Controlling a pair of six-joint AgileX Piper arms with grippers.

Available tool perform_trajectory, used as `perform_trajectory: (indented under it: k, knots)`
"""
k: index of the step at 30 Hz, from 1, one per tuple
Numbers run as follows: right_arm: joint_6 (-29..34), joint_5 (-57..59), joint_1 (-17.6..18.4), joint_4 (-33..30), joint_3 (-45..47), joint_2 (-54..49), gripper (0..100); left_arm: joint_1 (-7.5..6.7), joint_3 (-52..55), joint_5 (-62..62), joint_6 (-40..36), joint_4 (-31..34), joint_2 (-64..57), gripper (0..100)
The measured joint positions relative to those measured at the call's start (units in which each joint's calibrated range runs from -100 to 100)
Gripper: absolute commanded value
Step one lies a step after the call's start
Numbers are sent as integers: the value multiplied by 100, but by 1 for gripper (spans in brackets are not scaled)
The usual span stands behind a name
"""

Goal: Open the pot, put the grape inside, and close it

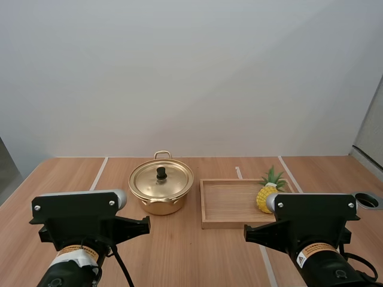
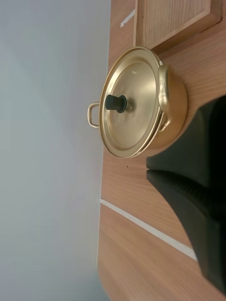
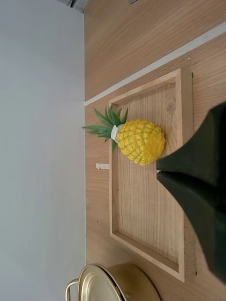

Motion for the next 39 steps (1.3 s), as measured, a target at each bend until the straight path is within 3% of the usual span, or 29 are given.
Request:
perform_trajectory:
  k: [39]
  knots:
    - [0, 36, 0, 0, 0, -13, 0, 0, 0, -55, 0, 0, 0, 1]
